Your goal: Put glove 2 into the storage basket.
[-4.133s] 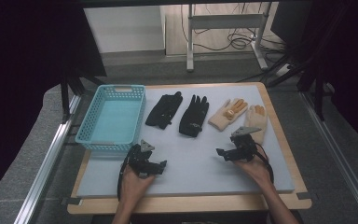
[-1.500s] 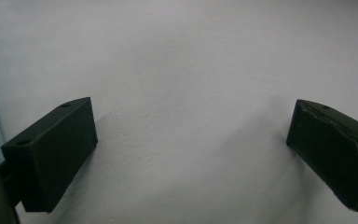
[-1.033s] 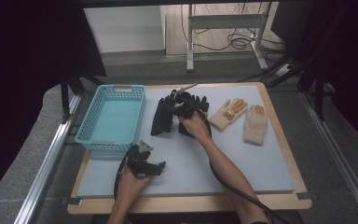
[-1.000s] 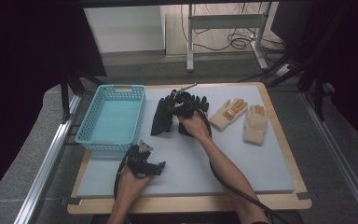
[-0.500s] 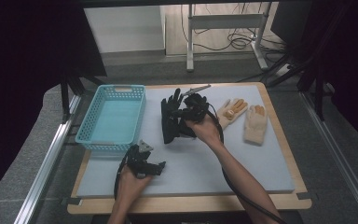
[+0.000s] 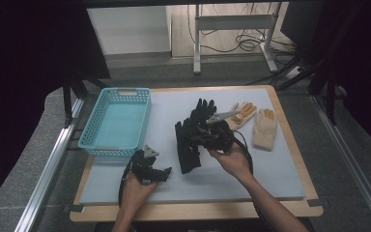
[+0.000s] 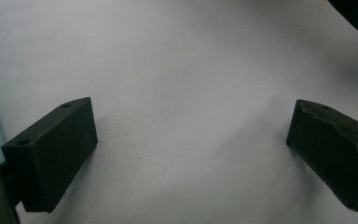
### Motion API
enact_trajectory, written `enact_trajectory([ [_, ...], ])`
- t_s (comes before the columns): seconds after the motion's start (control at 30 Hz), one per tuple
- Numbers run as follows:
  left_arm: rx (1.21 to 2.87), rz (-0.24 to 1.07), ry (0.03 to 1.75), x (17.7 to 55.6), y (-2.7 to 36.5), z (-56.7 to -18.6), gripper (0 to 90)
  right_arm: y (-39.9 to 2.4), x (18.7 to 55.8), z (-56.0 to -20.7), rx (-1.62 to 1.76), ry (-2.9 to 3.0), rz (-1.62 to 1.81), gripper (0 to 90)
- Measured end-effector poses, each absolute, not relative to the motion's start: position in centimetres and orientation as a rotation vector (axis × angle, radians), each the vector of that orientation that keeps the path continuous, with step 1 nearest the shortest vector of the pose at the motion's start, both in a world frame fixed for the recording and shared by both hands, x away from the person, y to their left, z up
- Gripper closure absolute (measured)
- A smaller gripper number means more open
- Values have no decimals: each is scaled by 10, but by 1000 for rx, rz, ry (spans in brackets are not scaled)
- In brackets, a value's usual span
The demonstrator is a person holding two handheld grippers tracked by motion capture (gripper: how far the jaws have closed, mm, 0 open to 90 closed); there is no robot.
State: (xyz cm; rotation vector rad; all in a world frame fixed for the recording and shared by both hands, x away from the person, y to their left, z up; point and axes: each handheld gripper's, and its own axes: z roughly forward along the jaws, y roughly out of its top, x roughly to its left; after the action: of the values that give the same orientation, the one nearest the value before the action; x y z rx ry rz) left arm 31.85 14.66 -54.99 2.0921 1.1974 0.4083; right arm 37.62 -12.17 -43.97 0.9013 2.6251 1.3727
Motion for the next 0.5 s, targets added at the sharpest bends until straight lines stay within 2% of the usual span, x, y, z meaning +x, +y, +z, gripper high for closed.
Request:
enact_trajectory([
  [0.33,2097,409,1196,318,147,-550,21,-168,339,-493,980,2641,1241,848],
  [0.4,2096,410,1196,318,147,-550,21,-173,336,-501,981,2659,1192,803],
  [0.47,2096,410,1196,318,147,-550,21,-177,334,-503,951,2649,1140,651],
  [0.5,2096,410,1196,318,147,-550,21,-177,334,-503,951,2649,1140,651],
])
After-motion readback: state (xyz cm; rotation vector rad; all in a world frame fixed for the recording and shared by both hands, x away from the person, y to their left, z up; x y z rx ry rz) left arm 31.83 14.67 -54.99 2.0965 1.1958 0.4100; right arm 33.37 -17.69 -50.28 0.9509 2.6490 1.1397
